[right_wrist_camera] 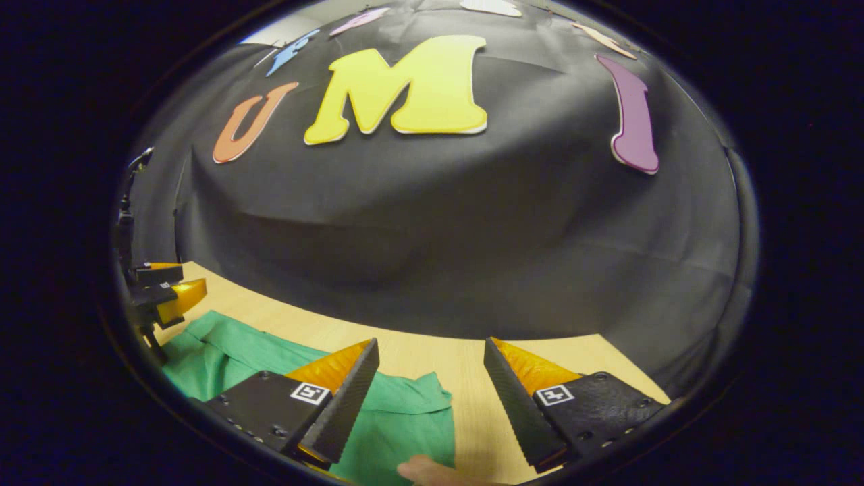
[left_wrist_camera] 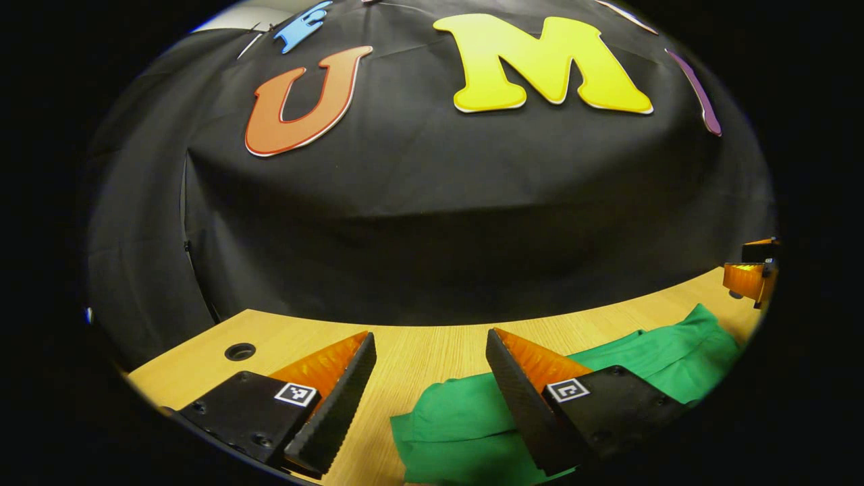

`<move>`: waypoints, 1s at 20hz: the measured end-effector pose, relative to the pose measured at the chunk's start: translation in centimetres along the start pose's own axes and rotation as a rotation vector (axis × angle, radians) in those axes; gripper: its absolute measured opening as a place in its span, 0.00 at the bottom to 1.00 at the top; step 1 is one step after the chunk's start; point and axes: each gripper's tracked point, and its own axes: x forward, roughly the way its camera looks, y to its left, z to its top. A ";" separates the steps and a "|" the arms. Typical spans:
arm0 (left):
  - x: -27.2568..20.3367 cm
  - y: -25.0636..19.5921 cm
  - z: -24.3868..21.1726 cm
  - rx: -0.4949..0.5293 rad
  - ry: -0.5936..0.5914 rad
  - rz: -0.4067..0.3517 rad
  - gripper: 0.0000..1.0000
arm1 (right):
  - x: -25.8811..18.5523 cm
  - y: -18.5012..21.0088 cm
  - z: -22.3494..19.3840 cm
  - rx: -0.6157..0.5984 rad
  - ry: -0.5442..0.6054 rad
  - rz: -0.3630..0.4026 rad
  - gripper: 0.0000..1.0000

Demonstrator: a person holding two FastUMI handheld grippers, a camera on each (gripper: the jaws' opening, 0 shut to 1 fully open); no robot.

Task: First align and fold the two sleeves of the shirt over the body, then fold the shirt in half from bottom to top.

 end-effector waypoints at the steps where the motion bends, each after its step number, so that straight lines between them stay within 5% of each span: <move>1: -0.8 0.3 0.6 0.011 -0.035 0.008 1.00 | -0.9 0.2 0.6 -0.011 -0.023 -0.001 0.95; 10: -10.8 1.7 -0.9 -0.017 -0.094 0.033 1.00 | -12.2 1.7 7.7 0.010 -0.148 0.005 0.95; 20: -22.0 3.2 -2.8 -0.069 -0.090 0.087 1.00 | -29.5 2.7 5.1 0.000 -0.145 0.094 0.96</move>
